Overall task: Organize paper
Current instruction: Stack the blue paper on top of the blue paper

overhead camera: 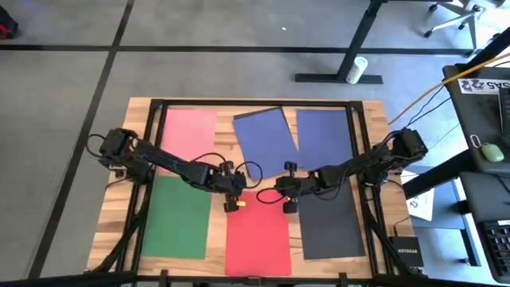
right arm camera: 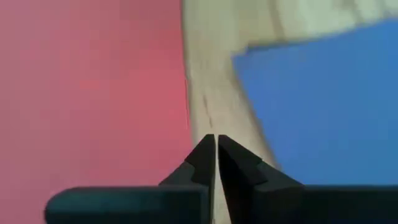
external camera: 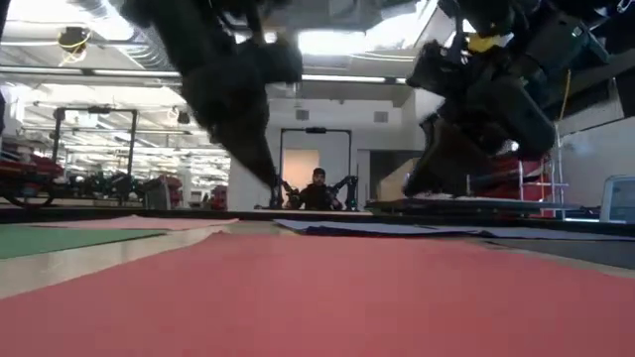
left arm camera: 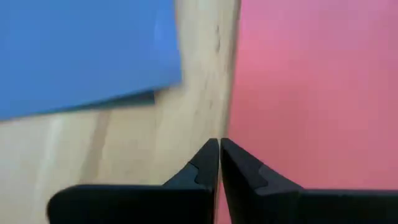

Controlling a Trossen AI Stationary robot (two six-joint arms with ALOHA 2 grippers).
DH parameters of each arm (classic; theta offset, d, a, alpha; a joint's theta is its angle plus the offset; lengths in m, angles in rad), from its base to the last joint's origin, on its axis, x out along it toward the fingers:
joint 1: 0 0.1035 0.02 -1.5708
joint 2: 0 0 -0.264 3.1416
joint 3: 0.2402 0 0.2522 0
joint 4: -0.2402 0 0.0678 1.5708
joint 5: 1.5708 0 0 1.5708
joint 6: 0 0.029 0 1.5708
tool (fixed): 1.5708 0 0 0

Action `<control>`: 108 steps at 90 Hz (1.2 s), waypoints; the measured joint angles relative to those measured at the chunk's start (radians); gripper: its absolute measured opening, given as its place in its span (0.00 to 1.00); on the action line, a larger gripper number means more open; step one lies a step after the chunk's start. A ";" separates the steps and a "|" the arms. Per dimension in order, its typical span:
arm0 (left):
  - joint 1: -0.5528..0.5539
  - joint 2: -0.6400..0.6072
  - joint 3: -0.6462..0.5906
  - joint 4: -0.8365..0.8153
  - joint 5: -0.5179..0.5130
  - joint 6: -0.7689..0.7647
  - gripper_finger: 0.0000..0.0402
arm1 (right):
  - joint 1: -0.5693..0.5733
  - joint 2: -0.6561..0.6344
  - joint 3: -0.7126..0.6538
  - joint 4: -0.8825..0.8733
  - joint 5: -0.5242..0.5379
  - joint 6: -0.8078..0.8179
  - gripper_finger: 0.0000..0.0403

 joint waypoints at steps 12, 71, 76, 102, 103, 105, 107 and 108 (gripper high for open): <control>-0.056 -0.076 0.000 -0.015 -0.022 -0.022 0.00 | 0.000 0.000 0.000 0.111 0.025 -0.094 0.18; -0.280 -0.166 -0.012 -0.225 -0.270 -0.275 0.00 | -0.100 0.307 0.160 0.054 0.091 -0.150 0.41; -0.286 -0.166 -0.012 -0.234 -0.280 -0.294 0.00 | -0.105 0.322 0.176 0.046 0.097 -0.149 0.41; -0.306 -0.166 -0.012 -0.258 -0.297 -0.321 0.00 | -0.119 0.342 0.247 -0.045 0.165 -0.151 0.21; -0.307 -0.166 -0.012 -0.258 -0.297 -0.322 0.00 | -0.120 0.342 0.249 -0.049 0.166 -0.151 0.19; -0.309 -0.166 -0.012 -0.260 -0.298 -0.323 0.00 | -0.123 0.342 0.252 -0.055 0.169 -0.151 0.15; -0.311 -0.166 -0.012 -0.260 -0.298 -0.324 0.00 | -0.128 0.342 0.255 -0.062 0.172 -0.151 0.11; -0.311 -0.166 -0.012 -0.259 -0.298 -0.324 0.00 | -0.129 0.342 0.257 -0.066 0.172 -0.151 0.09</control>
